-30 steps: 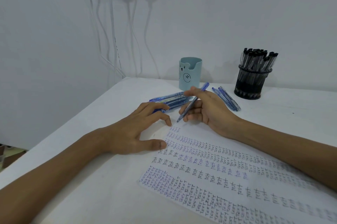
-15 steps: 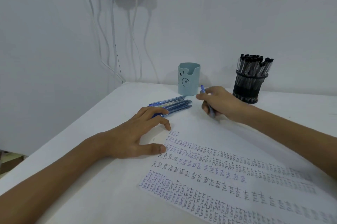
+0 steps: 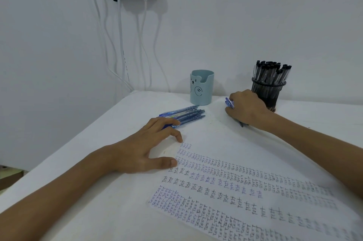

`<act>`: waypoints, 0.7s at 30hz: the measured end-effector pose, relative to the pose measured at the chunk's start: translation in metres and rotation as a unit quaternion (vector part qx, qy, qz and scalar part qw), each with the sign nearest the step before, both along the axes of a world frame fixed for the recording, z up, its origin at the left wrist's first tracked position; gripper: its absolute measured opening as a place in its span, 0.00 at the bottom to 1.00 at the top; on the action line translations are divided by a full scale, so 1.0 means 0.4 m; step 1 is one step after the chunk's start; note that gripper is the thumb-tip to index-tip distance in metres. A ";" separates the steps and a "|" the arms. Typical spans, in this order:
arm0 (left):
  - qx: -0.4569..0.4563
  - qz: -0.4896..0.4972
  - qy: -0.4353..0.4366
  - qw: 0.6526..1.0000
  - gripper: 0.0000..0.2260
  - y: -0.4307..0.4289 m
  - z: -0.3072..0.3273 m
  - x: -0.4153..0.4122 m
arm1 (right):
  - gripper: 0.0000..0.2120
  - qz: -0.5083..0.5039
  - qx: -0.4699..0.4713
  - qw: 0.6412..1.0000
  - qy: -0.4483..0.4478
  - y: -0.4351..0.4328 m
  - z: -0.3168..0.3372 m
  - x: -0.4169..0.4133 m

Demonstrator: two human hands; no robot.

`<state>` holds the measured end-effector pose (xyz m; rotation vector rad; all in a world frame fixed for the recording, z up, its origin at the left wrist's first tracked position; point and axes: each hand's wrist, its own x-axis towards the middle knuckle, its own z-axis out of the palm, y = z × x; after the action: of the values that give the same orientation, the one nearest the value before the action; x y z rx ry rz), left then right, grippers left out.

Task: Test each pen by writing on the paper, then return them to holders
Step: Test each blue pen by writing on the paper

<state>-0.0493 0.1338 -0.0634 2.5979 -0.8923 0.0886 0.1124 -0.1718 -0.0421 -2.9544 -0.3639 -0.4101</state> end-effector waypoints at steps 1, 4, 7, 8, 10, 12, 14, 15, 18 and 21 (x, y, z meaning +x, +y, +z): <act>0.000 0.000 -0.001 1.000 0.20 0.000 0.000 0.000 | 0.11 -0.002 -0.004 1.000 -0.010 0.000 0.000 -0.002; 0.001 0.002 -0.001 1.000 0.20 -0.001 0.002 -0.001 | 0.14 0.013 -0.029 0.999 -0.036 0.002 -0.004 -0.015; 0.002 0.003 0.004 1.000 0.20 -0.001 0.003 0.000 | 0.12 0.059 -0.036 0.996 -0.064 0.017 -0.010 -0.038; 0.002 0.002 0.005 1.000 0.20 -0.001 0.003 -0.001 | 0.12 0.087 -0.029 0.993 -0.071 0.026 -0.010 -0.050; 0.001 0.003 0.005 1.000 0.20 -0.001 0.003 -0.002 | 0.13 0.164 -0.008 0.983 -0.081 0.047 -0.011 -0.075; 0.001 0.006 0.010 1.000 0.20 -0.002 0.006 -0.004 | 0.13 0.243 -0.005 0.966 -0.085 0.069 -0.016 -0.097; 0.001 0.008 0.014 1.000 0.20 -0.004 0.008 -0.006 | 0.13 0.294 -0.014 0.951 -0.091 0.087 -0.025 -0.111; 0.001 0.008 0.015 1.000 0.21 -0.004 0.008 -0.007 | 0.12 0.309 -0.017 0.946 -0.097 0.094 -0.030 -0.113; 0.001 0.006 0.018 1.000 0.21 -0.003 0.009 -0.006 | 0.11 0.327 -0.017 0.939 -0.105 0.101 -0.031 -0.117; 0.001 0.008 0.020 1.000 0.21 -0.004 0.010 -0.008 | 0.09 0.342 -0.008 0.933 -0.107 0.092 -0.026 -0.116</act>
<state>-0.0526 0.1322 -0.0595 2.5991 -0.8567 0.0405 0.0662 -0.1349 -0.0526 -2.5593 -1.3598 -0.6162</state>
